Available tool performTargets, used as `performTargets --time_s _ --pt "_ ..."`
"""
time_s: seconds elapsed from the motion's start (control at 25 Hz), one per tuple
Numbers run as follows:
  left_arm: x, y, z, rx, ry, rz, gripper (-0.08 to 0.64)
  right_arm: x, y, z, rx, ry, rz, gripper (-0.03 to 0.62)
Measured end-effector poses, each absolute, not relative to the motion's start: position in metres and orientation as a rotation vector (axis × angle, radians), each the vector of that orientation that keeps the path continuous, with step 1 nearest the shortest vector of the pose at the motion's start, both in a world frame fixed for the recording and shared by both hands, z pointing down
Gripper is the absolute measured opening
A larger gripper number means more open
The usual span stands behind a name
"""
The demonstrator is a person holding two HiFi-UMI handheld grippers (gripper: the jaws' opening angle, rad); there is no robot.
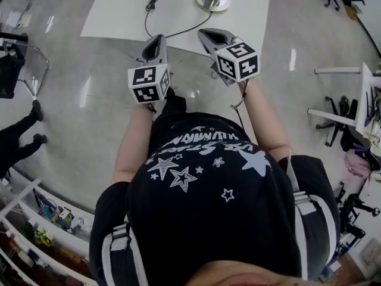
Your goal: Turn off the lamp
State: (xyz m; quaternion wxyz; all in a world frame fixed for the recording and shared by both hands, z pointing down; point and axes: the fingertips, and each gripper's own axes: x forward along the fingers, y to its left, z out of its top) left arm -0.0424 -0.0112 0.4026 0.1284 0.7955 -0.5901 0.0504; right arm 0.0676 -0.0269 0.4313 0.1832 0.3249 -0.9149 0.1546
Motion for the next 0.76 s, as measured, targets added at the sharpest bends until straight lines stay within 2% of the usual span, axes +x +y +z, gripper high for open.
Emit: performTargets --time_s 0.76 --pt "0.047 0.098 0.389 2.313 -1.792 0.135 0.011 0.172 0.078 0.431 0.932 -2.617 0.442 0.005"
